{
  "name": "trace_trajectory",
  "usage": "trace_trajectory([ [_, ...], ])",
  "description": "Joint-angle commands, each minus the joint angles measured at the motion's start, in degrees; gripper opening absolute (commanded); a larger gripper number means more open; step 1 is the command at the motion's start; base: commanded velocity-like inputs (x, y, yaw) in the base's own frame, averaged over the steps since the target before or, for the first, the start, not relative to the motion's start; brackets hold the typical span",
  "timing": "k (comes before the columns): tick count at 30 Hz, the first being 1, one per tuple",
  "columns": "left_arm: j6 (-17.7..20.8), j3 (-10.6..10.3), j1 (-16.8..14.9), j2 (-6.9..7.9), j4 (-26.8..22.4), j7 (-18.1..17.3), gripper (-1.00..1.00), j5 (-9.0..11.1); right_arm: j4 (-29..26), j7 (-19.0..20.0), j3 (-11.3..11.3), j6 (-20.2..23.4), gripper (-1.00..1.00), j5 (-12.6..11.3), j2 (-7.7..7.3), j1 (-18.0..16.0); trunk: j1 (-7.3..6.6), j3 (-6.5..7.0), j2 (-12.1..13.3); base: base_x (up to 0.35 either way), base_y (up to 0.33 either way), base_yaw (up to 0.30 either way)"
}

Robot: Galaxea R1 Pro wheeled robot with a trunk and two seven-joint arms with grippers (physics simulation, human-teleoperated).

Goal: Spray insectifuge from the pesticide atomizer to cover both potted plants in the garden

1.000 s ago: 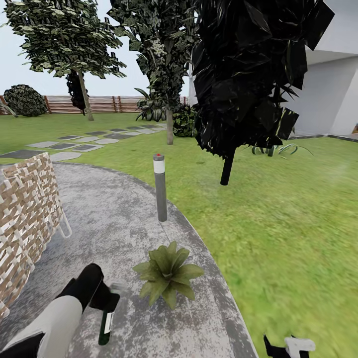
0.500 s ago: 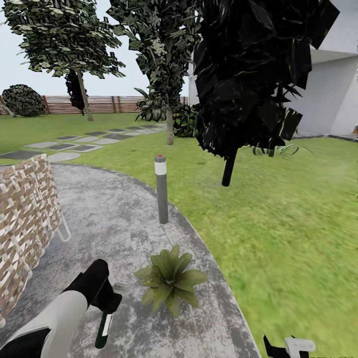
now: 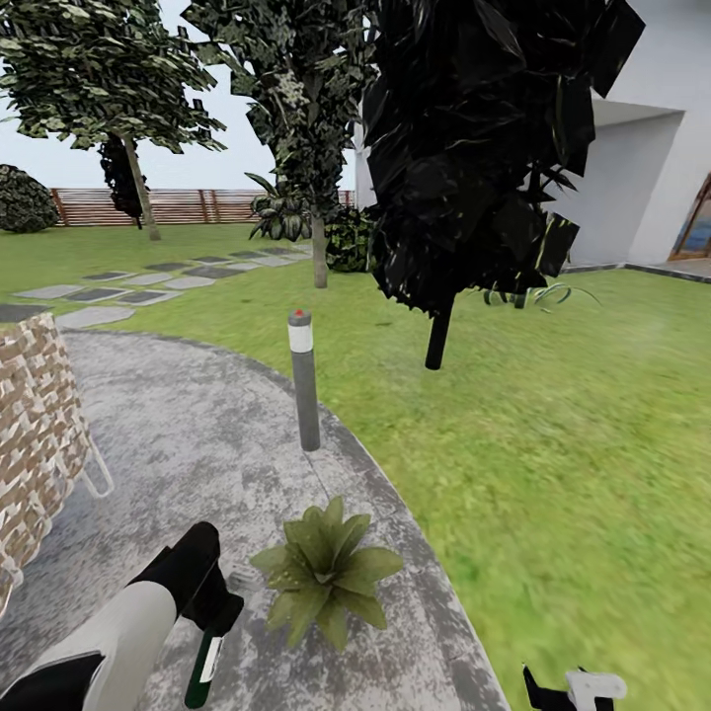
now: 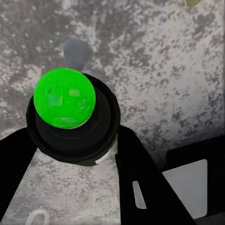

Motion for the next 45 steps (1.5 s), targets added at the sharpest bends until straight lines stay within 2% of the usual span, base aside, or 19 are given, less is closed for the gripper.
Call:
trace_trajectory([
  [1,0.16,0.43,-0.05,-0.1,-0.07,-0.48,-1.0,-0.66,0.02,0.49,-0.45,-0.17,1.0,0.06,0.0,-0.04,0.02,-0.06,-0.02,0.282,0.006,-0.001],
  [11,0.16,0.32,-1.09,0.49,-0.28,-0.48,-1.0,-1.12,0.11,0.49,-0.45,-0.17,1.0,0.06,0.0,-0.04,0.02,-0.06,-0.02,0.032,0.001,0.0],
  [14,0.17,-1.48,-2.46,0.58,-0.06,-1.04,-1.0,-3.06,0.11,0.49,-0.43,-0.17,1.0,0.06,0.0,-0.04,0.02,-0.06,-0.02,0.0,0.0,0.0],
  [17,0.13,-2.18,-3.18,0.67,0.96,-4.07,-1.0,-4.71,0.11,0.49,-0.42,-0.17,1.0,0.06,0.0,-0.04,0.02,-0.06,-0.02,0.0,0.0,0.0],
  [19,0.07,-2.28,-2.78,0.85,1.49,-4.99,-1.0,-7.46,0.11,0.49,-0.42,-0.17,1.0,0.06,0.0,-0.04,0.02,-0.06,-0.02,0.0,0.0,0.0],
  [21,-0.05,-2.29,-2.55,2.18,1.58,-5.18,-1.0,-8.43,0.11,0.49,-0.42,-0.17,1.0,0.06,0.0,-0.04,0.02,-0.06,-0.02,0.0,0.0,0.0],
  [23,-0.18,-2.3,-2.5,3.35,1.6,-5.79,-1.0,-8.64,0.11,0.49,-0.42,-0.17,1.0,0.06,0.0,-0.04,0.02,-0.06,-0.02,0.0,0.0,0.0],
  [25,-0.52,-2.3,-2.47,4.92,1.6,-8.61,-1.0,-8.8,0.11,0.49,-0.42,-0.17,1.0,0.06,0.01,-0.04,0.02,-0.06,-0.02,0.0,0.0,0.0],
  [27,-0.78,-2.32,-2.46,5.66,1.55,-11.83,-1.0,-9.05,0.11,0.49,-0.42,-0.17,1.0,0.06,0.0,-0.04,0.02,-0.06,-0.02,0.0,0.0,0.0],
  [30,-0.77,-2.3,-2.7,5.6,1.52,-13.35,-1.0,-9.26,0.11,0.5,-0.42,-0.17,1.0,0.07,0.03,-0.04,0.02,-0.06,-0.02,0.0,0.0,0.0],
  [38,-0.43,-2.16,-3.31,4.88,1.29,-13.74,-1.0,-9.18,0.11,0.49,-0.42,-0.17,1.0,0.09,0.01,-0.04,0.02,-0.06,-0.02,0.156,0.0,0.0],
  [40,-0.58,-3.59,-2.72,5.07,1.45,-13.75,-1.0,-9.2,0.11,0.49,-0.42,-0.17,1.0,0.09,0.0,-0.04,0.02,-0.06,-0.02,0.045,0.0,0.0],
  [42,-0.61,-6.85,-2.46,5.26,1.51,-13.75,-1.0,-9.13,0.11,0.49,-0.42,-0.17,1.0,0.07,0.0,-0.04,0.02,-0.06,-0.02,0.013,0.0,0.0],
  [45,-0.68,-9.12,-2.32,5.37,1.67,-13.76,-1.0,-8.97,0.11,0.49,-0.42,-0.17,1.0,0.06,0.0,-0.04,0.02,-0.06,-0.02,0.003,0.0,0.0],
])
